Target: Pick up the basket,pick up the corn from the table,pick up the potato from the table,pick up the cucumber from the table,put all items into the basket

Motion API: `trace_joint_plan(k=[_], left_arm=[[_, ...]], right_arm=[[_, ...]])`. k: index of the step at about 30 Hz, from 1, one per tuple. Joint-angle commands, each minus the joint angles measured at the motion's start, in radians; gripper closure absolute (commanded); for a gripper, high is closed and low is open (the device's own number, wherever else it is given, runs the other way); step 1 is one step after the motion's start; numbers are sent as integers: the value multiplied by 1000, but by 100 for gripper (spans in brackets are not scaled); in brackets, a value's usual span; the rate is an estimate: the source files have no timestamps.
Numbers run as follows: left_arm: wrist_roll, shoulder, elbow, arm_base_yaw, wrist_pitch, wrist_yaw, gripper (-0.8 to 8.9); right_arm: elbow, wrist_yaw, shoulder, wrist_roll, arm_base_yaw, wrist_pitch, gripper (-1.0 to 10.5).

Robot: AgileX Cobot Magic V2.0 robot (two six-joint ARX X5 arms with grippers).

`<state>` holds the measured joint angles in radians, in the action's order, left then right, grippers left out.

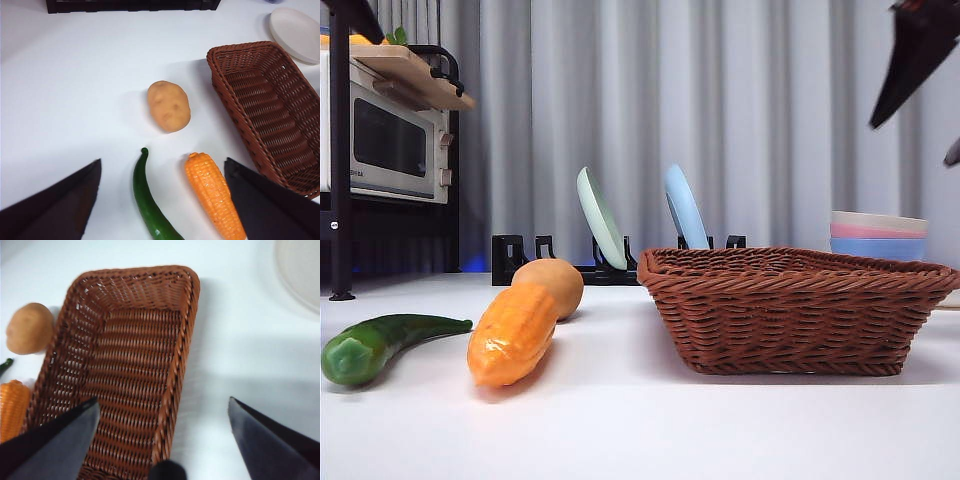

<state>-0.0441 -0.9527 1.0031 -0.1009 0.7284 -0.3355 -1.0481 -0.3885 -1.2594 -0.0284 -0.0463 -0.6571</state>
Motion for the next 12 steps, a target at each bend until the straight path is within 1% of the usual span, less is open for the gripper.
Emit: trace_joint_plan(k=[1,4,8,12], left_arm=[[10,2,4,2,-2,-7,406],[0,2,4,2,-1,-7,406],[-8,2,4,2,0,-7,406],[-8,2,4,2,11,-7,406]], right_arm=[[-36,3,-94,20,-22,6,506],[-79,8,-204,20,-39,6,509],[-114,57,-328,19,-60,5,510],[-118,47,-415,19,-61,7,524]])
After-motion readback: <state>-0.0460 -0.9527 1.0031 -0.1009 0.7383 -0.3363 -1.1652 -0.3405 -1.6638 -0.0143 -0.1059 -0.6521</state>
